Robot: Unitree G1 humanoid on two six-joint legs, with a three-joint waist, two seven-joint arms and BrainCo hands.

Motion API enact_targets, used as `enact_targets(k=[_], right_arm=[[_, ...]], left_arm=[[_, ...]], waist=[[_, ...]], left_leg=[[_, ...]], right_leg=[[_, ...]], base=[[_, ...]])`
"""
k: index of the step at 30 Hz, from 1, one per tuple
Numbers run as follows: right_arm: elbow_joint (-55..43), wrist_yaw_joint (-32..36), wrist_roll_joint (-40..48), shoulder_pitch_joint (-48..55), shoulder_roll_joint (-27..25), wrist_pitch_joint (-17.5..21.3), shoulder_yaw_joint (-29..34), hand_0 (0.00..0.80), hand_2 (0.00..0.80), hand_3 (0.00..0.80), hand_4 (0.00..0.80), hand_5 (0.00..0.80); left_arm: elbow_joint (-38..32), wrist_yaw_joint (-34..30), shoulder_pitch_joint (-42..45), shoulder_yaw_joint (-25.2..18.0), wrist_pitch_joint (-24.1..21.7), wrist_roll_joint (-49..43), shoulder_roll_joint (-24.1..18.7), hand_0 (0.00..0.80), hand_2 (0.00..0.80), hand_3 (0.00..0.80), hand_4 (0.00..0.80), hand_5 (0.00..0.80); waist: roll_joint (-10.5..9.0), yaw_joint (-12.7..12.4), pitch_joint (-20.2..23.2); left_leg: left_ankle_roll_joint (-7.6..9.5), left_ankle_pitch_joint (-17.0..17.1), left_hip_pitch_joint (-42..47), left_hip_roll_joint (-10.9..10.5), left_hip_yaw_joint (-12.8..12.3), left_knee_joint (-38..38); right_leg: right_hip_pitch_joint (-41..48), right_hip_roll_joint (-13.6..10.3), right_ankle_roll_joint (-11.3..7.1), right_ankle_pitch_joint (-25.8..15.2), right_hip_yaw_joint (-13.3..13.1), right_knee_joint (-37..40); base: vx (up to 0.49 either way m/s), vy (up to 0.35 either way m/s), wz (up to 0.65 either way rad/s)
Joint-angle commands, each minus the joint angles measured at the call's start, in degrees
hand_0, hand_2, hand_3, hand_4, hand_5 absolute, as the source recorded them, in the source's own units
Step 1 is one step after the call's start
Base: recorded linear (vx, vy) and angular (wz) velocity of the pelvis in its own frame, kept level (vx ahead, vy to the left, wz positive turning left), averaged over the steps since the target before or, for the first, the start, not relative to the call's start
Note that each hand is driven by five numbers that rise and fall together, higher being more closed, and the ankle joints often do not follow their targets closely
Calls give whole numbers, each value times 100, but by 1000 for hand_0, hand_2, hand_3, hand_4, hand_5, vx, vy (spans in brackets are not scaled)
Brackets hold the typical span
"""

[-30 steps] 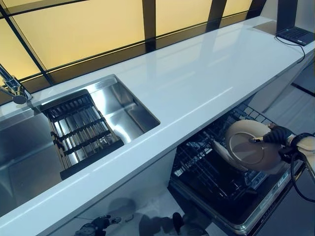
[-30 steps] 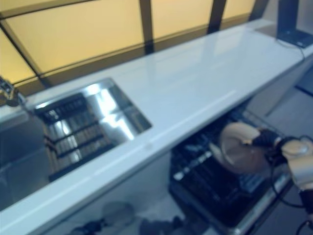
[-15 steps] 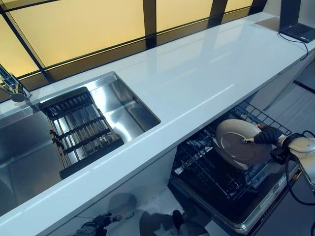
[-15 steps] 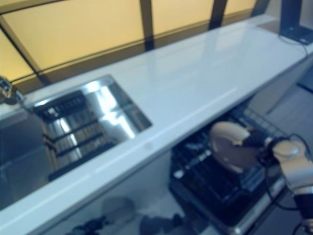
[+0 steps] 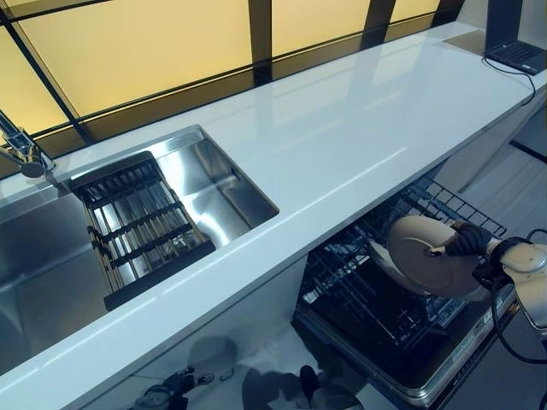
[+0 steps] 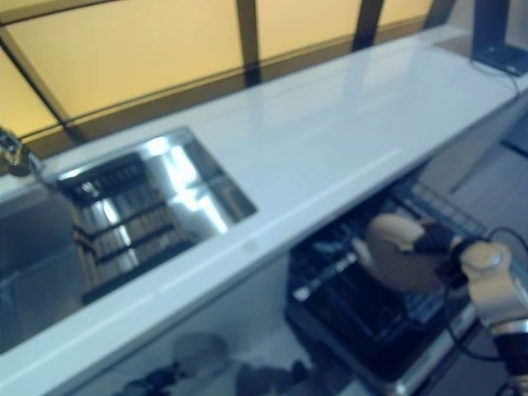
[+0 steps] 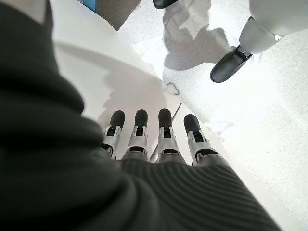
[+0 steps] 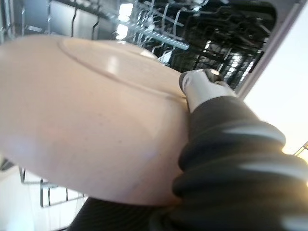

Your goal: Take plates into dishwasher

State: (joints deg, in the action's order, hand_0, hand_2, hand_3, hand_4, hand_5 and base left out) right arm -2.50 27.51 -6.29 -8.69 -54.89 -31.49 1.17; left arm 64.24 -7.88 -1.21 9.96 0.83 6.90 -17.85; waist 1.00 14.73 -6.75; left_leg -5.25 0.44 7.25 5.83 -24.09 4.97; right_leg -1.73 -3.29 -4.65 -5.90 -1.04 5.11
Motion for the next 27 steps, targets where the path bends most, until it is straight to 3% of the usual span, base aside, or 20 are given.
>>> enact_targets(k=[1, 7, 13, 27], right_arm=[[-79, -463, -790, -42, 177, 474, -1, 800, 800, 800, 800, 800], [113, -988, -1371, -92, 331, 480, -110, 800, 800, 800, 800, 800], [863, -1665, -1945, -568, 547, 525, -646, 800, 800, 800, 800, 800], [2200, -2115, -2844, -1208, 965, 359, -1603, 800, 800, 800, 800, 800]], left_arm=[[178, 58, -179, -168, -108, -104, -232, 0, 0, 0, 0, 0], [147, 106, -135, -120, -142, -63, -150, 0, 0, 0, 0, 0], [71, 118, -129, 28, -141, -42, -103, 0, 0, 0, 0, 0], [-34, 111, -127, 165, -72, -76, -31, 0, 0, 0, 0, 0]], waist=[[-390, -129, 35], [-343, -174, 24], [-279, -328, -7], [-202, -644, 28]], left_leg=[[419, -561, 225, -162, 271, -140], [437, -573, 219, -171, 300, -143], [439, -568, 195, -198, 401, -139], [418, -523, 144, -218, 625, -90]], right_leg=[[-55, -87, -451, 82, 117, -68], [-57, -105, -454, 85, 124, -64], [-18, -144, -447, 100, 203, -46], [58, -223, -429, 136, 413, -12]], base=[[0, 0, 0], [0, 0, 0], [2, 5, 2], [4, -3, 8]])
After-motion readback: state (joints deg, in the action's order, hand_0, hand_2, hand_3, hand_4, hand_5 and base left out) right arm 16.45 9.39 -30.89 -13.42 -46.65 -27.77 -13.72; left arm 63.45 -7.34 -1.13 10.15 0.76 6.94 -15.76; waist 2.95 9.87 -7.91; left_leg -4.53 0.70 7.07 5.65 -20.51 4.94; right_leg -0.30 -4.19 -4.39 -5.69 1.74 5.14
